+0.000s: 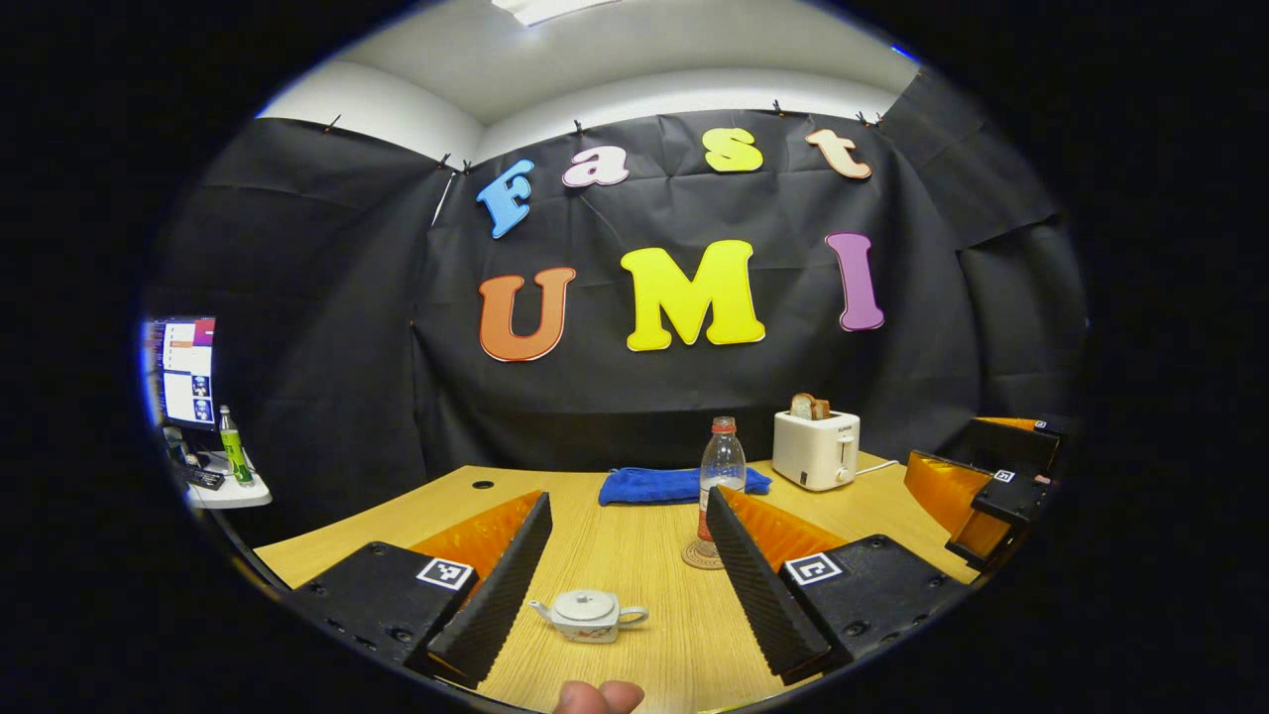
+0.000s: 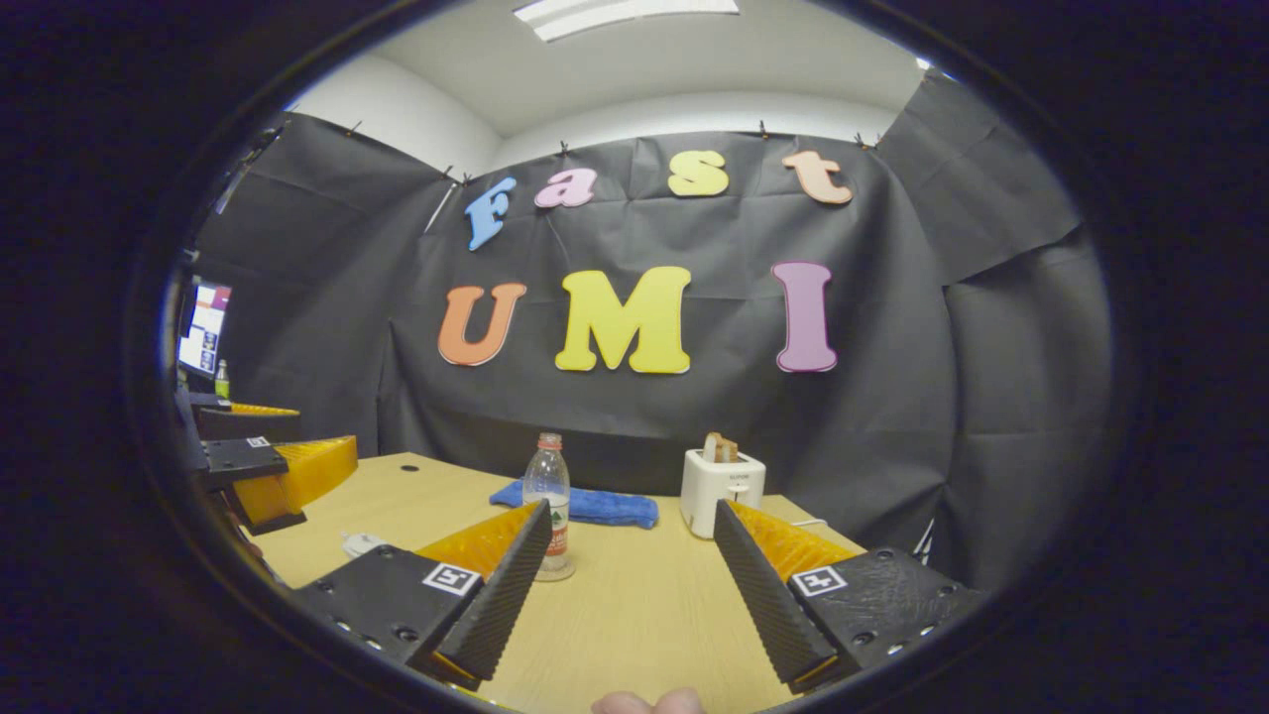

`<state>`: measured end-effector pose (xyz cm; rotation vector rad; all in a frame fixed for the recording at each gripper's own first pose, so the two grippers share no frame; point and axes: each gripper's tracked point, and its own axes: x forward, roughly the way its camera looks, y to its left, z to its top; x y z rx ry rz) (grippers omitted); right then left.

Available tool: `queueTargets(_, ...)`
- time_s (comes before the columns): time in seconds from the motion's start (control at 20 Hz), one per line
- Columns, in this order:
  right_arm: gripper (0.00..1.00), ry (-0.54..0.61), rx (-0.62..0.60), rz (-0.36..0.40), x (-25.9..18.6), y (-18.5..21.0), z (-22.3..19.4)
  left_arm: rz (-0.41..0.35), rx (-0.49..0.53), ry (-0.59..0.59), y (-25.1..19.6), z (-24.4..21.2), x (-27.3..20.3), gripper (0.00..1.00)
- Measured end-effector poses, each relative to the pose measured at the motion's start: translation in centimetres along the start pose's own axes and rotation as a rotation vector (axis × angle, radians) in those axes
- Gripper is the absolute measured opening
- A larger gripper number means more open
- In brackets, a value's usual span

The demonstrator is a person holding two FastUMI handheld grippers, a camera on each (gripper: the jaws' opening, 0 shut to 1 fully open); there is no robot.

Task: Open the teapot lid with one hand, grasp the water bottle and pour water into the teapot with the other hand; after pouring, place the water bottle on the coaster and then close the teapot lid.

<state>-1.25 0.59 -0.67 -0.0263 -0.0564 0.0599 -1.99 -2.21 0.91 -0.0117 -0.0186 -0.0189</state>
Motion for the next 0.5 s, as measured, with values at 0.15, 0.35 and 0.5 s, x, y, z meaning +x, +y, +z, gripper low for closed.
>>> queueTargets(0.15, 0.98, 0.005, 0.012, 0.001, 0.1, 0.3, 0.2, 0.0, 0.006, -0.003, 0.3, 0.2, 0.0, 0.98)
queueTargets(0.35, 0.98, 0.005, 0.009, -0.002, 0.4, 0.8, 0.3, 0.022, 0.011, -0.006, 1.4, 0.3, 0.2, 0.98)
queueTargets(0.5, 0.98, 0.007, 0.003, -0.012, 0.2, 1.0, 0.0, 0.01, -0.008, 0.012, 1.1, -0.5, 0.5, 0.98)
